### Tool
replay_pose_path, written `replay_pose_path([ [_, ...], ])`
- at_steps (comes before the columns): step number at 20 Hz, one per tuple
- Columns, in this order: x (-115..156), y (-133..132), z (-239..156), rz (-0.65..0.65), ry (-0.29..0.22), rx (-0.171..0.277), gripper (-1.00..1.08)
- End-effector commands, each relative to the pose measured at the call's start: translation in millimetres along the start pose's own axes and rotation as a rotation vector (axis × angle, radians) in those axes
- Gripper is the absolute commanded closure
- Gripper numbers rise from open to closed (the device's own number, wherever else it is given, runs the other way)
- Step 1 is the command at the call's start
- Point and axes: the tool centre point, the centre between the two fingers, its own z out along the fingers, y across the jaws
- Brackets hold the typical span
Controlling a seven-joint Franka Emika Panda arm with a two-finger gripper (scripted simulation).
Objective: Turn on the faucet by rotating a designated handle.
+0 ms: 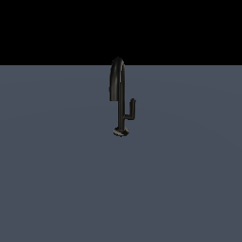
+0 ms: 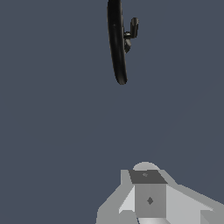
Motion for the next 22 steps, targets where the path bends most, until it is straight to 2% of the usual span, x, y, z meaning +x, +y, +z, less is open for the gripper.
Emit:
replay_pose_path([
  [1, 15.5, -2.4, 1.7, 0.037, -0.033, 0.035, 1.08],
  [22, 149.5, -3.5, 37.0, 0.363, -0.330, 0.353, 1.08],
])
